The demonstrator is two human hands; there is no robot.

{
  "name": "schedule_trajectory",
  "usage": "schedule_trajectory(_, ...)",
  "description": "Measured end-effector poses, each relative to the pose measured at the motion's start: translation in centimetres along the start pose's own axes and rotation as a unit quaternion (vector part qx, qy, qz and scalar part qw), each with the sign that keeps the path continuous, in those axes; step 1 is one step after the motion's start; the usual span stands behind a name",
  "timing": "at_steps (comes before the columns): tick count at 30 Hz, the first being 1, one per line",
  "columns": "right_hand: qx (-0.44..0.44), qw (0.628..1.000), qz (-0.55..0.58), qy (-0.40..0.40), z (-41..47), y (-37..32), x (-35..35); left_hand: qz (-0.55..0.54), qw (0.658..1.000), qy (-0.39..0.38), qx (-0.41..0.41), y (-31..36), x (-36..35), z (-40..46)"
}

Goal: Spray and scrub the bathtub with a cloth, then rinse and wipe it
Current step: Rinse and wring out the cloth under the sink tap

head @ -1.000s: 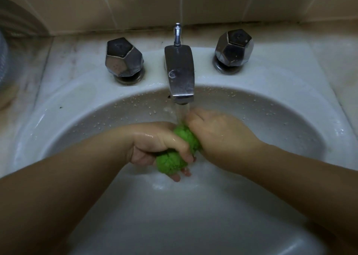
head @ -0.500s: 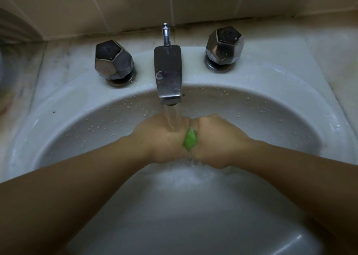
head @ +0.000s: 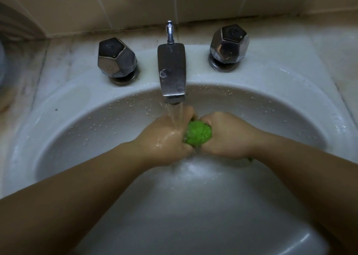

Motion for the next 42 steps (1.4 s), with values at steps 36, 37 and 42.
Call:
schedule_trajectory(36, -0.007, 0.994, 0.063, -0.094, -0.6, -2.2, -1.1, 0.188, 0.972, 0.043, -0.131, -0.3, 1.5, -2.0)
schedule_trajectory(37, 0.005, 0.997, 0.008, -0.073, -0.7, -2.3, -1.2, 0.156, 0.982, 0.005, -0.102, -0.5, 1.5, -2.4)
schedule_trajectory(42, 0.049, 0.987, -0.138, 0.062, -1.1, -1.6, -0.8, -0.066, 0.992, -0.028, 0.101, -3.1, 1.6, -3.9)
Point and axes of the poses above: each hand's wrist, its own z-axis towards the middle knuckle, its own x-axis out of the back of the hand, y = z × x, the point moved 2 cm from there along z, towards the middle knuckle, and after that the axes turned 6 degrees about x, right-handed, at the moved point
